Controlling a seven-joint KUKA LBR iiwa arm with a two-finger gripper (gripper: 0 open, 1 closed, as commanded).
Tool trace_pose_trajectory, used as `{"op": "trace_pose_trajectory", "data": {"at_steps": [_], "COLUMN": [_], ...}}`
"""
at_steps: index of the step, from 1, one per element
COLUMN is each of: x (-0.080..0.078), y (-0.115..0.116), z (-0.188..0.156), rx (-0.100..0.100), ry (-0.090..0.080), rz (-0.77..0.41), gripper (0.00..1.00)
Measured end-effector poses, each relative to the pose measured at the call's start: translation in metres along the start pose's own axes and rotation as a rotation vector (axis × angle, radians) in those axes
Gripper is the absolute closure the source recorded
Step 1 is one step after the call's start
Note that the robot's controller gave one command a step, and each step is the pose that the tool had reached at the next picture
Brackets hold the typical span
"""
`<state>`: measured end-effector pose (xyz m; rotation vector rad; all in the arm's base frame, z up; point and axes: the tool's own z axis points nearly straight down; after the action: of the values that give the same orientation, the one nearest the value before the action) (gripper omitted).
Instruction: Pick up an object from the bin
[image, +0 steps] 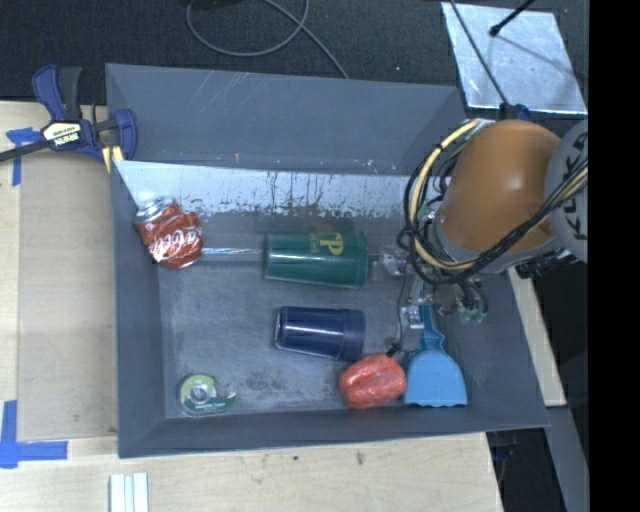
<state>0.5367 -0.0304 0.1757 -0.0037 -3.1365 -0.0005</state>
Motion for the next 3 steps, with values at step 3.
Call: {"op": "trace_pose_trajectory", "data": {"at_steps": [3], "x": [-0.004], "y": [0.011], "z": [0.005], "rx": [0.004], "ry": [-0.019], "rz": [0.017], "gripper": [0.0]}}
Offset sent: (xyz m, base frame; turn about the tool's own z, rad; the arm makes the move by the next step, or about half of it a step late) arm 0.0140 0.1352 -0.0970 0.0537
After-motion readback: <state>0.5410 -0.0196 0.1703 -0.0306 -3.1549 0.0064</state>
